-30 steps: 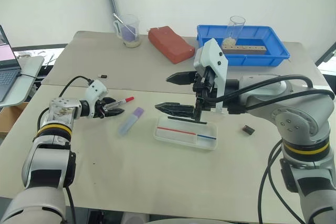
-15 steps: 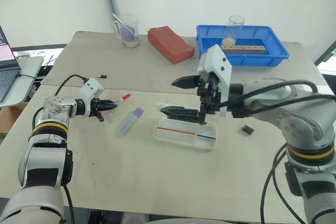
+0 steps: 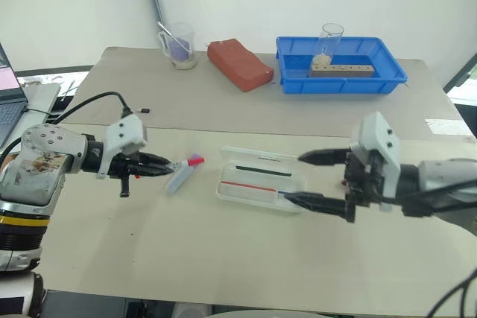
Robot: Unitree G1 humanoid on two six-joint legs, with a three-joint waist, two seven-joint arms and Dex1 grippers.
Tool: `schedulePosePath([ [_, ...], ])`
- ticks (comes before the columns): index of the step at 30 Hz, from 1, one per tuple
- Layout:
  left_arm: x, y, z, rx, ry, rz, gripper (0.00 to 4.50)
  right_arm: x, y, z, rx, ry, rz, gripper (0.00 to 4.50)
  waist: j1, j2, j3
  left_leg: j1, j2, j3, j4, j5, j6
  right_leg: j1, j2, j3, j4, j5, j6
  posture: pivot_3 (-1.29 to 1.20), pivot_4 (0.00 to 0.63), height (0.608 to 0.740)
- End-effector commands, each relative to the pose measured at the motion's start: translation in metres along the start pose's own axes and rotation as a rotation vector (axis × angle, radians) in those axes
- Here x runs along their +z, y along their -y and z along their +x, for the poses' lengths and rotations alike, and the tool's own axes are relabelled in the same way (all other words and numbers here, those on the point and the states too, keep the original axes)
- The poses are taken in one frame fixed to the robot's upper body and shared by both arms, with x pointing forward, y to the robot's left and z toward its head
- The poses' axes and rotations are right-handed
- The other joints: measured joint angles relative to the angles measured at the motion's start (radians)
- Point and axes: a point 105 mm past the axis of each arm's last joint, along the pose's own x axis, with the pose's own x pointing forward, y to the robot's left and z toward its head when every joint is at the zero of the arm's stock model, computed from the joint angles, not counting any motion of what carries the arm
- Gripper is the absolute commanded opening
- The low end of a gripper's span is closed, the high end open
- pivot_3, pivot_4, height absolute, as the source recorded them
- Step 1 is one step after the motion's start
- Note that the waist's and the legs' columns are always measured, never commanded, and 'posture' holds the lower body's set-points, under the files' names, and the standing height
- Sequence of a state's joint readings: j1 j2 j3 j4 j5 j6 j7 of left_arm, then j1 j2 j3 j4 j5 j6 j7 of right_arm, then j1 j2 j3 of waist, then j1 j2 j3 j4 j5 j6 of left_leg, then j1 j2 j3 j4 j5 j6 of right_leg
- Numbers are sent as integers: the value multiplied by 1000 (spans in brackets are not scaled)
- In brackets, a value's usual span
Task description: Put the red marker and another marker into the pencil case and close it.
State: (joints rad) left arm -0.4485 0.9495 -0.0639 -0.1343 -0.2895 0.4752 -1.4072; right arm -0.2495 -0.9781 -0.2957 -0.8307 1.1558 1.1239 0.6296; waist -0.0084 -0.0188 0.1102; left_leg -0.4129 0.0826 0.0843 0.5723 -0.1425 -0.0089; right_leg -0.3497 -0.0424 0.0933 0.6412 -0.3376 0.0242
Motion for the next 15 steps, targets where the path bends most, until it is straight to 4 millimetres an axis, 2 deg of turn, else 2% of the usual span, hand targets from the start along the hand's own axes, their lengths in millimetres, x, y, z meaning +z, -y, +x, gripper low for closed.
schedulePosePath([
  [1,22,-2,30,-24,41,156,121,-10,-9,4,-31,-28,-21,4500,9,-1,0,-1,0,0,0,0,0,0,0,0,-1,0,0,0,150,740],
  [4,31,-4,49,-44,66,217,121,-21,-8,9,-75,-41,-12,4500,8,-2,-1,-3,-1,0,2,0,0,-1,0,1,-2,0,0,0,150,740],
  [8,31,-12,77,-30,79,269,121,-28,-1,14,-169,-13,12,4500,0,-2,-2,-7,-2,-3,3,0,0,0,2,2,-1,1,2,0,150,740],
  [15,36,-15,107,5,123,344,121,-31,1,19,-243,34,50,4500,-4,0,-2,-7,-2,-5,3,0,0,0,4,2,0,1,2,0,150,740],
])
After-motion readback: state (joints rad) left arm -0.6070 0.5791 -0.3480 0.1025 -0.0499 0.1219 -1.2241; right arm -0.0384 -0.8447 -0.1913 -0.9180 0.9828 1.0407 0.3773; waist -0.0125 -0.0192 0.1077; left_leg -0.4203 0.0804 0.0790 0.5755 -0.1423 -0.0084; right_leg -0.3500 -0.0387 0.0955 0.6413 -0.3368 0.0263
